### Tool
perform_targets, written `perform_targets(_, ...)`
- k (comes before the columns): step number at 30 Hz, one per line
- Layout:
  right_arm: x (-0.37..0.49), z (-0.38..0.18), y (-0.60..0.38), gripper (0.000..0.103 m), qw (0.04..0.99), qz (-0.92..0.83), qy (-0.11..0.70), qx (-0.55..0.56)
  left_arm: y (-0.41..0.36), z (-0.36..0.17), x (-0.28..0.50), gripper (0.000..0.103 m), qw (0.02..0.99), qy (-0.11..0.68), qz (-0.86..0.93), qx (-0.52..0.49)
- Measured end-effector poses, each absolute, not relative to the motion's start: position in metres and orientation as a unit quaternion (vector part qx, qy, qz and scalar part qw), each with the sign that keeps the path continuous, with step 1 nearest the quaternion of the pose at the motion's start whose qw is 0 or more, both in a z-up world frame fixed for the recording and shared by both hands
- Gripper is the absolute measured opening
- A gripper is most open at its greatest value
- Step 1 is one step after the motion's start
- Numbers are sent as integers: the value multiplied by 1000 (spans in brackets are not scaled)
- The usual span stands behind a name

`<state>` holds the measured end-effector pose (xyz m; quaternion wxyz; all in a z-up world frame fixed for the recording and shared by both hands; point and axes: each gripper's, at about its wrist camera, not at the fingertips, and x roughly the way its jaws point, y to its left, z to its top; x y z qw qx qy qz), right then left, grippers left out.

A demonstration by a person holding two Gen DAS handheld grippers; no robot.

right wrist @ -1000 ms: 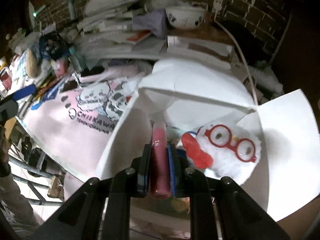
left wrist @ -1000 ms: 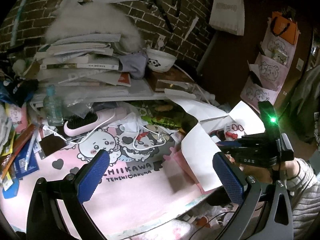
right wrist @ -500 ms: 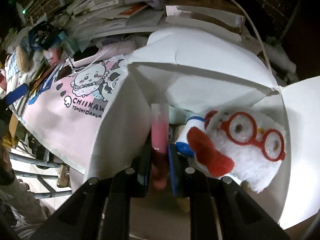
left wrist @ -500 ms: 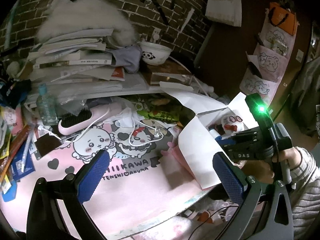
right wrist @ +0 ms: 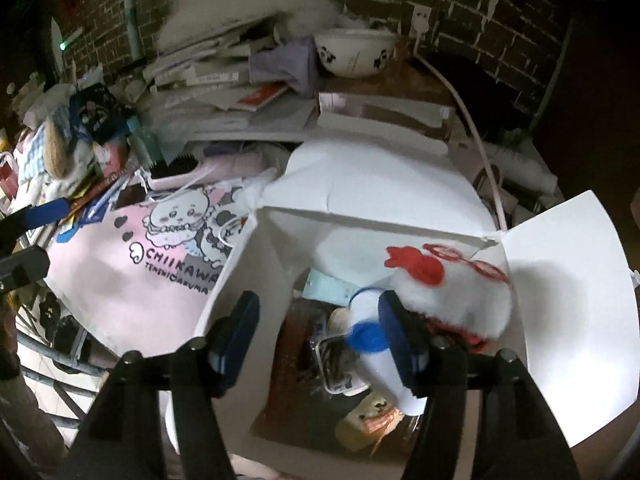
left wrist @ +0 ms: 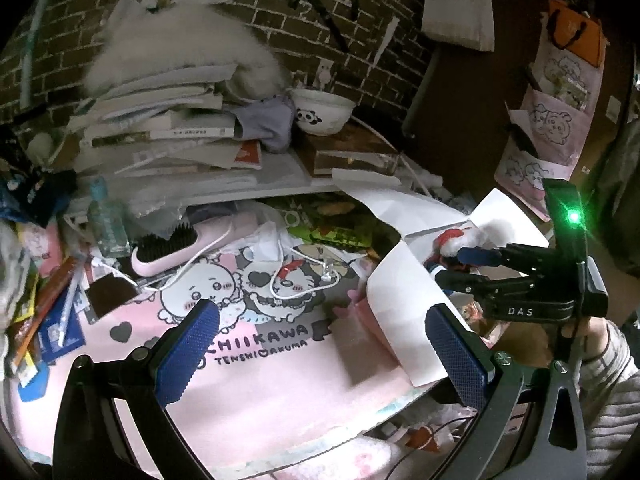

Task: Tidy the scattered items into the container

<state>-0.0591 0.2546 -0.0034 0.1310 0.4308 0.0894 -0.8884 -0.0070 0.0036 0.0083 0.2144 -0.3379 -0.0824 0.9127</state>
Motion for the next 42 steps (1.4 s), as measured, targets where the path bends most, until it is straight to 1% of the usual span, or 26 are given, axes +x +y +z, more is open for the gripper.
perform_targets(4,-53,4,254,60,136,-900,84,405,12,14,-7,103,214,-74,914,-336)
perform_targets(5,-51,7,254,68,138,-905,83,394,16,15,-6,103,212,-68,915,-337)
perform_targets(6,-48,9,254,79,138,-910,81,383,19,16,-6,103,209,-63,916,-337)
perform_targets(7,-44,12,254,83,137,-916,78,369,22,17,-5,103,205,-57,917,-337)
perform_targets(10,-34,23,253,85,132,-932,69,329,32,19,-2,103,182,-35,923,-336)
perform_targets(11,-30,27,252,87,131,-937,67,318,35,19,-2,103,177,-30,924,-336)
perform_targets(12,-27,30,251,97,128,-940,63,309,37,19,-2,103,173,-27,925,-337)
perform_targets(13,-25,32,251,103,128,-942,59,304,39,19,-1,103,168,-27,925,-339)
perform_targets(19,-12,40,246,103,102,-952,41,286,42,16,-4,103,140,-48,919,-366)
perform_targets(24,-15,39,252,103,96,-944,11,317,41,20,4,103,75,-17,932,-355)
perform_targets(26,-14,39,255,103,72,-943,6,324,40,23,7,103,67,-15,935,-347)
perform_targets(30,-16,40,252,103,70,-932,30,354,38,33,17,103,58,-18,943,-327)
perform_targets(34,-13,40,244,103,49,-931,53,357,36,38,21,103,45,-31,945,-321)
perform_targets(37,-12,40,243,103,61,-930,41,360,33,40,23,103,40,-39,946,-320)
perform_targets(42,-9,41,237,103,68,-932,27,355,34,44,27,103,1,-16,951,-309)
